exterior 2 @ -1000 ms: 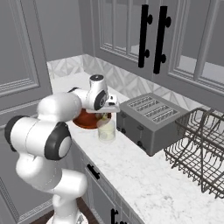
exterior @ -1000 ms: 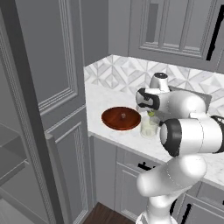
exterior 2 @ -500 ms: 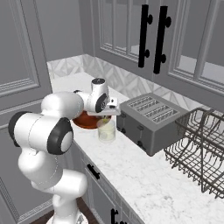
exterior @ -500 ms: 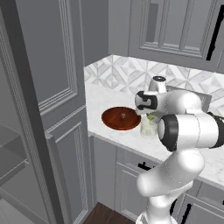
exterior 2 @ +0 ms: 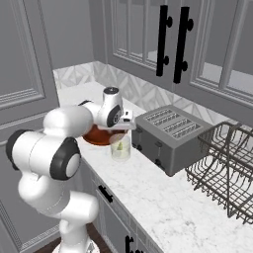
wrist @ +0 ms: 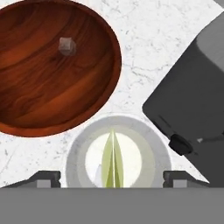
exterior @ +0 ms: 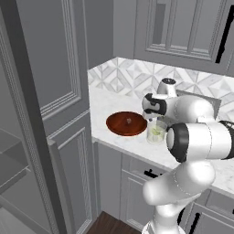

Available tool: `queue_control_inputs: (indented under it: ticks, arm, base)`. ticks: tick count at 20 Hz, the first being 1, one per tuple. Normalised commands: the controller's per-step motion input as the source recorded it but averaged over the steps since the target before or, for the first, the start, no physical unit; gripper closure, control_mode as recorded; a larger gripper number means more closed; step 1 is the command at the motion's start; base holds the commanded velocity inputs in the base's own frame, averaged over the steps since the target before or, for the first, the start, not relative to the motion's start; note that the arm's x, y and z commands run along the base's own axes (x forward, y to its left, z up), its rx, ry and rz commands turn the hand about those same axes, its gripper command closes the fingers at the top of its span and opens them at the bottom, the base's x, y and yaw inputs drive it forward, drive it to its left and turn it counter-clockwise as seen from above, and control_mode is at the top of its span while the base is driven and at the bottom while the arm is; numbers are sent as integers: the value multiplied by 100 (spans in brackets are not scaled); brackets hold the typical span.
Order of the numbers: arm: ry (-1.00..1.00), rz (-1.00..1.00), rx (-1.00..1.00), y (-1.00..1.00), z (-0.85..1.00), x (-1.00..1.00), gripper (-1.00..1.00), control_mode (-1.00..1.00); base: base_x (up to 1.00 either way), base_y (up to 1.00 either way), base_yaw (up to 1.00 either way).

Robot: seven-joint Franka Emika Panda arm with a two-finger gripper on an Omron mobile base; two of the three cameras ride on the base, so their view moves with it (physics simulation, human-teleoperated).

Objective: Grab a lemon wedge from the fridge and one ice cube from the ice bowl, and put them in the glass of lemonade.

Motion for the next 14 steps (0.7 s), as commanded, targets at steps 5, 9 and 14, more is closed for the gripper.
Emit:
queue_control_inputs:
  ticks: [5, 9, 14]
  arm:
    - [-14, 0, 5, 0, 36, -35, -100, -100]
    - [-15, 0, 6, -1, 31, -51, -100, -100]
    - [-19, 0, 10, 0, 50, -61, -100, -100]
  base:
    - [0, 0, 0]
    - [0, 0, 0]
    - [0, 0, 0]
